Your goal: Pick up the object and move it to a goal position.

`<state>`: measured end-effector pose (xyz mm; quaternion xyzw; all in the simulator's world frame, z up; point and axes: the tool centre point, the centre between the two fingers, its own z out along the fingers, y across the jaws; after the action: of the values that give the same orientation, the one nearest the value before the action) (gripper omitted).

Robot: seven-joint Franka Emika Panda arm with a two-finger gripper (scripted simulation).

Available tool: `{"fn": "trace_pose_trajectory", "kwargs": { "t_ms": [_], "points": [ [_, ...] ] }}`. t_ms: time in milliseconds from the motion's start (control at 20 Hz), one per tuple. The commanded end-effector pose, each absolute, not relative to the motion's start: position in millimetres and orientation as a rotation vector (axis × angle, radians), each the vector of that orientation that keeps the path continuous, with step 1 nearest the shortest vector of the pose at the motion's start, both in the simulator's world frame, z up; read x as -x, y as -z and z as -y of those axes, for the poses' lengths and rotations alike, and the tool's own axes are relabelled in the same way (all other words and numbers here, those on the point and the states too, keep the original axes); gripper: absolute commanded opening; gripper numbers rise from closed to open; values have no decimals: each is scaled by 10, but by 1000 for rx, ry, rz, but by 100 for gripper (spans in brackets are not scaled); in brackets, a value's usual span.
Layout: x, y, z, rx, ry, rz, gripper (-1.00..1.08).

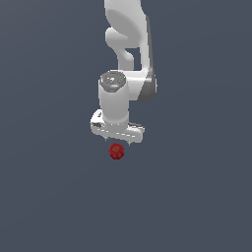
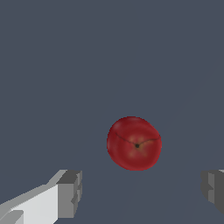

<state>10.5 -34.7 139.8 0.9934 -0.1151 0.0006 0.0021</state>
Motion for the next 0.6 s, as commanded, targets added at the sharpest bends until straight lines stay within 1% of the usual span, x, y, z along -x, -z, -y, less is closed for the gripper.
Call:
{"fn": "trace_pose_trajectory", "kwargs": {
  "t_ms": [0, 250, 550],
  "points": [
    [-109, -1268, 377, -3106, -1, 455, 100],
    [-110, -1078, 422, -3085, 0, 593, 100],
    [-107, -969, 450, -3069, 0, 671, 100]
  ]
}}
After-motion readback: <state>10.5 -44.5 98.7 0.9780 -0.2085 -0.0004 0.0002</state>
